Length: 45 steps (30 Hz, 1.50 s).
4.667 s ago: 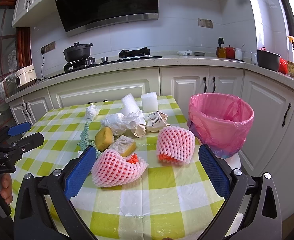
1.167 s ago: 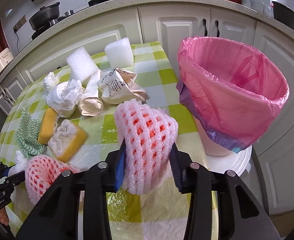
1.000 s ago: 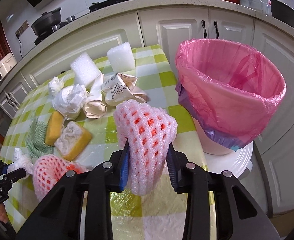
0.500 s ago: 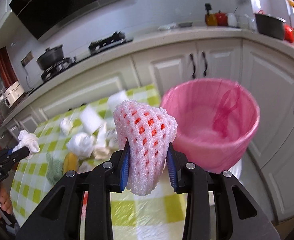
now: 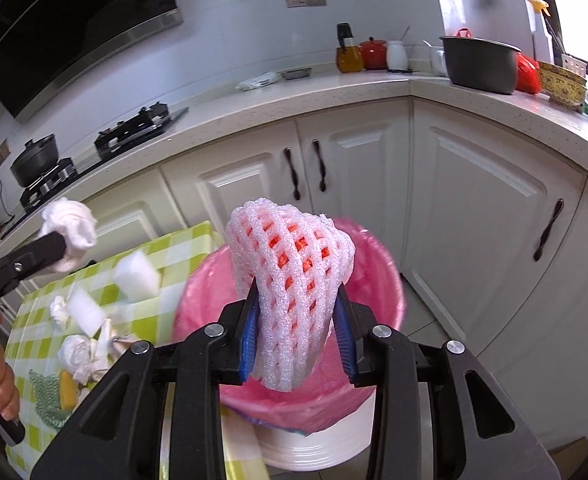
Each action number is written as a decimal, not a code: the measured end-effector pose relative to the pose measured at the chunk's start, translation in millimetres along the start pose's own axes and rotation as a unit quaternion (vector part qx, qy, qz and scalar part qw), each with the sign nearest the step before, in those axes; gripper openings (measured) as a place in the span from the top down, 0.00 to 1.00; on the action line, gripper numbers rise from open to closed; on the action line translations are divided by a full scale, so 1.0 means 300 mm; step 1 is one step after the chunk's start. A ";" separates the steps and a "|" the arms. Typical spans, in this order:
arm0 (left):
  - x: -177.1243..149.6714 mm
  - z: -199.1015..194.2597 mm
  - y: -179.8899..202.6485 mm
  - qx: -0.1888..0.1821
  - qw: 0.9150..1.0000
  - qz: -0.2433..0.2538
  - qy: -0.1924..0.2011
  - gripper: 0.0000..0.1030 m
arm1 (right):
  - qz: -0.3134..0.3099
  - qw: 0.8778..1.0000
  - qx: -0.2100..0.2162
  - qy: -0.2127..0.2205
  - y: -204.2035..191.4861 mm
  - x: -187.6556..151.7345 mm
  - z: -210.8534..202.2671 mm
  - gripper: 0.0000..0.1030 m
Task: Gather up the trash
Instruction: 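Carry both items over the pink bin and open both tools to drop them, then move both open tools back over the table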
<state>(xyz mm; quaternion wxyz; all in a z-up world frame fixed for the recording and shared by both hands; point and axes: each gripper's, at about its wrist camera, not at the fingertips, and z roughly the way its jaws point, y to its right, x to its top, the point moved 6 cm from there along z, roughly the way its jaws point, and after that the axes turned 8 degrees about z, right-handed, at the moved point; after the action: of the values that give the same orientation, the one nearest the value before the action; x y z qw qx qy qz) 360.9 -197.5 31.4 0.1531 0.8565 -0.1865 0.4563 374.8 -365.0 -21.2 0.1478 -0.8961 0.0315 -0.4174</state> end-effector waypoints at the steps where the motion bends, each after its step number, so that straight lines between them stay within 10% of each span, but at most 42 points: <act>1: 0.004 0.039 0.016 -0.006 1.000 -0.002 -0.005 0.75 | 0.004 1.000 -0.002 0.001 0.016 0.008 0.007 0.64; 5: 0.000 0.184 0.044 -0.023 0.999 -0.009 -0.033 0.73 | 0.006 1.000 -0.004 0.000 0.056 0.028 0.039 0.62; 8: -0.012 0.232 0.027 -0.026 0.998 -0.027 -0.041 0.37 | 0.007 1.000 -0.005 -0.008 0.073 0.032 0.072 0.50; 24: -0.100 -0.199 -0.239 0.066 0.994 -0.083 0.027 0.27 | -0.017 1.000 -0.007 0.018 -0.005 -0.045 0.000 0.26; 45: -0.599 -0.730 -0.489 0.216 0.969 -0.118 0.006 0.18 | -0.093 0.989 0.113 -0.029 -0.515 -0.519 -0.200 0.18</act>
<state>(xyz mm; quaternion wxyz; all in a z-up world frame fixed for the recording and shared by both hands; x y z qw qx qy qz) 177.2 59.1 -15.3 0.0188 0.8823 0.0198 0.4699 218.0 -203.9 -54.8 0.2094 -0.8844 -0.1032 -0.4041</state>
